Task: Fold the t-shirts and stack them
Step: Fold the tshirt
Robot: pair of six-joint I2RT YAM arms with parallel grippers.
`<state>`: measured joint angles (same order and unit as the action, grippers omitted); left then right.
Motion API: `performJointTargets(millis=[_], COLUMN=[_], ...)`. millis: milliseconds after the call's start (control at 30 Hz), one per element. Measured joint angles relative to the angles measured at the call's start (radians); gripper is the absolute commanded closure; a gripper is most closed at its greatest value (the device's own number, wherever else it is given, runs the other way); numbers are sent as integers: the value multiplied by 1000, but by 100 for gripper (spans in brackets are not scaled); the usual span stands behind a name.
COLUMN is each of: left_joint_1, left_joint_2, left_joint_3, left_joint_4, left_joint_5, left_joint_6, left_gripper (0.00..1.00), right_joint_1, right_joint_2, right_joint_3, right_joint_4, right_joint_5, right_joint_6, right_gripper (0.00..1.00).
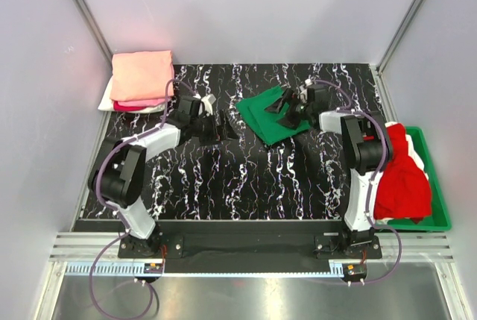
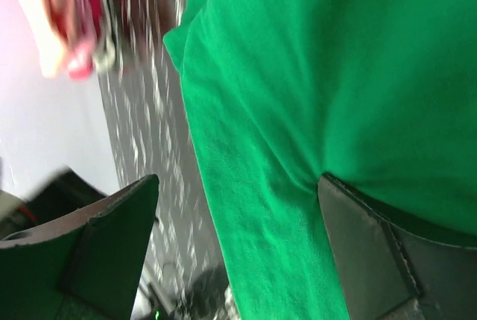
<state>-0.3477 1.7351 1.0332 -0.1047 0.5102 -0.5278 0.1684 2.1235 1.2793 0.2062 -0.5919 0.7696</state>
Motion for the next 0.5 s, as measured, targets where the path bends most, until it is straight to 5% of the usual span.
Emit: performJointTargets(millis=[233,500], left_joint_1=[-10,-47], left_joint_2=[-259,-537], left_joint_3=[-169,-317], left_joint_4=[-38,-143], left_joint_5=[-5,-55], left_joint_6=[7,16], left_gripper=[5,12], right_joint_1=[245,383], right_joint_2=[-341,-714], right_joint_3=[-478,-647], right_joint_4=[104,-247], right_joint_5=[113,245], right_joint_6=[156,258], right_gripper=[4,1])
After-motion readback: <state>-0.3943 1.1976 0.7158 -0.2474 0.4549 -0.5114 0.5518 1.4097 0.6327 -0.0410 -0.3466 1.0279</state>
